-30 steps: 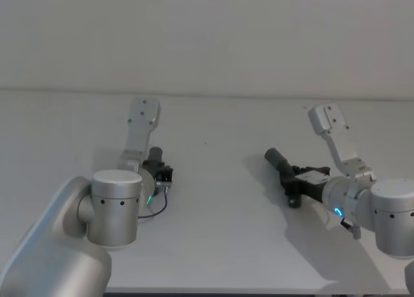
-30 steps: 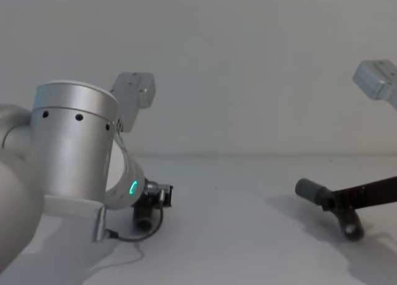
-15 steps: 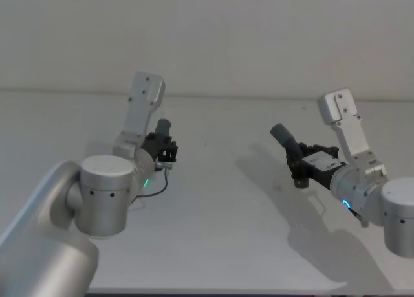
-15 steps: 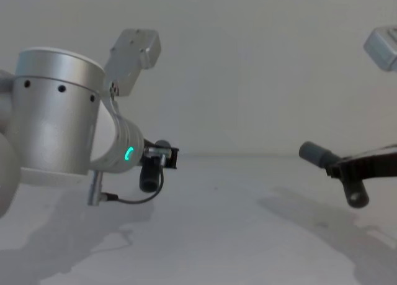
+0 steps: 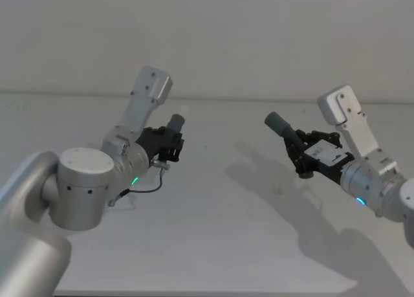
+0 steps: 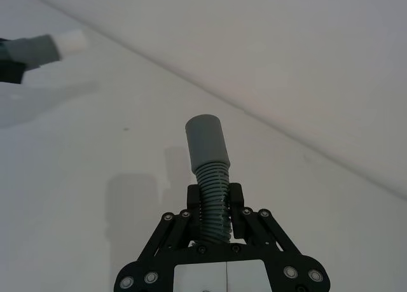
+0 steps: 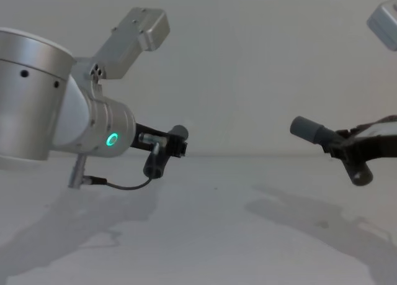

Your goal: Use both hands to pick up one end of the pipe from the table, align the ends, and insert them.

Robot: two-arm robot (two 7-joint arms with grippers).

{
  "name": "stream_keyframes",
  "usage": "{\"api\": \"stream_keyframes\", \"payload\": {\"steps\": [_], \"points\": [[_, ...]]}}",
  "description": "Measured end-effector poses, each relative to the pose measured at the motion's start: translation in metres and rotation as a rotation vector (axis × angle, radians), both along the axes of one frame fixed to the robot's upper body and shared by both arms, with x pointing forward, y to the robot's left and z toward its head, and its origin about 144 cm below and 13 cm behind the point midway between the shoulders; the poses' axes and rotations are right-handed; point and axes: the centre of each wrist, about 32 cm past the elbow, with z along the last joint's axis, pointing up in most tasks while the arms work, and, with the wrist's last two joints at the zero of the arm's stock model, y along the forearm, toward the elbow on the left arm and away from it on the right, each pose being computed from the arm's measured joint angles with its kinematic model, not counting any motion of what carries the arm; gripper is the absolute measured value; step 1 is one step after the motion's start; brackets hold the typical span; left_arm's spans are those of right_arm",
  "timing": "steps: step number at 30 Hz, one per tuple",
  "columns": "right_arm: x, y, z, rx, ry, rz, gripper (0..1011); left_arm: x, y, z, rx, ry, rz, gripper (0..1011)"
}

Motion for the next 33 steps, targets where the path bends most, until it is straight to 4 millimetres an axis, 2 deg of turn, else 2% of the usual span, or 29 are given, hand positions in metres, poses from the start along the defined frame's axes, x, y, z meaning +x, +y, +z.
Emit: {"api": "stream_keyframes", "payload": {"steps": [33], "points": [[0.004, -0.044, 0.017, -0.282, -0.085, 0.520, 264, 0.004, 0.053, 0.017, 0.197, -0.005, -0.512, 341]]}}
